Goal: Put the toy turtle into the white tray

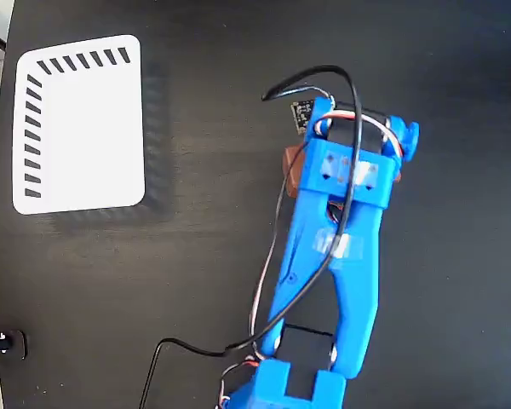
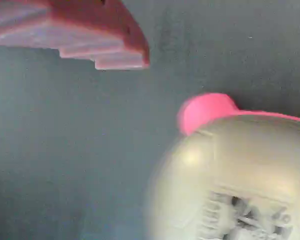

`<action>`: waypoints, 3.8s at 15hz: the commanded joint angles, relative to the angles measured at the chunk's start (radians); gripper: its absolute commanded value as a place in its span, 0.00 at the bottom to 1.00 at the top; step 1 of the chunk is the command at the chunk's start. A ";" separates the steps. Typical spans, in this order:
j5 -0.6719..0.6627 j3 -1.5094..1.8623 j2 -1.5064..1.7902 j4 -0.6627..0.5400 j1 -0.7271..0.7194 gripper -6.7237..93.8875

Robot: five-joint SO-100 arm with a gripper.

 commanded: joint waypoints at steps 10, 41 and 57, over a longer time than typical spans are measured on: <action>0.048 0.173 0.006 -0.330 -0.005 0.77; -0.295 -0.146 0.494 -0.087 -0.480 0.07; -0.560 -0.742 -0.206 -0.137 -0.795 0.07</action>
